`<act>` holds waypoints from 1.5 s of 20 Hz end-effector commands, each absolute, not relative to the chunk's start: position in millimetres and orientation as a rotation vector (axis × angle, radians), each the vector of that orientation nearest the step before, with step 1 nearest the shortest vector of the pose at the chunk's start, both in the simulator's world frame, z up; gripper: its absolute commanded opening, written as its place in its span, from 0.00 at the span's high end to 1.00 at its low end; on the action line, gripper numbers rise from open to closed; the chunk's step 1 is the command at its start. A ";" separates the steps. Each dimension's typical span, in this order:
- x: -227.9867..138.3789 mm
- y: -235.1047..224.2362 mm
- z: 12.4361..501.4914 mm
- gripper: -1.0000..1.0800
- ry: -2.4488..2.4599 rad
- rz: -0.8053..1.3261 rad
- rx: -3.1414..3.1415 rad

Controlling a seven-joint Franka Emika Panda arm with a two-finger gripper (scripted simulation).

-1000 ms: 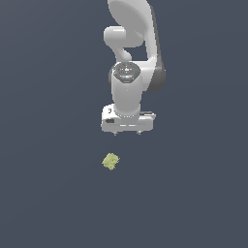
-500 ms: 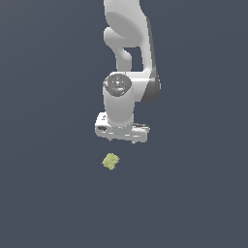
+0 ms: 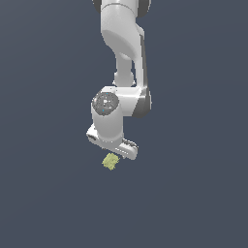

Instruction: Pick up the object and move it to a goal position.

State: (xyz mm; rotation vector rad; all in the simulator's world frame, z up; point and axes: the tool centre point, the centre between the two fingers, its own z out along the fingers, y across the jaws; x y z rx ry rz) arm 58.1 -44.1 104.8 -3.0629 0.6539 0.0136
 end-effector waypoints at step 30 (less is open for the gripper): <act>72.0 -60.2 39.3 1.00 0.832 0.000 -3.029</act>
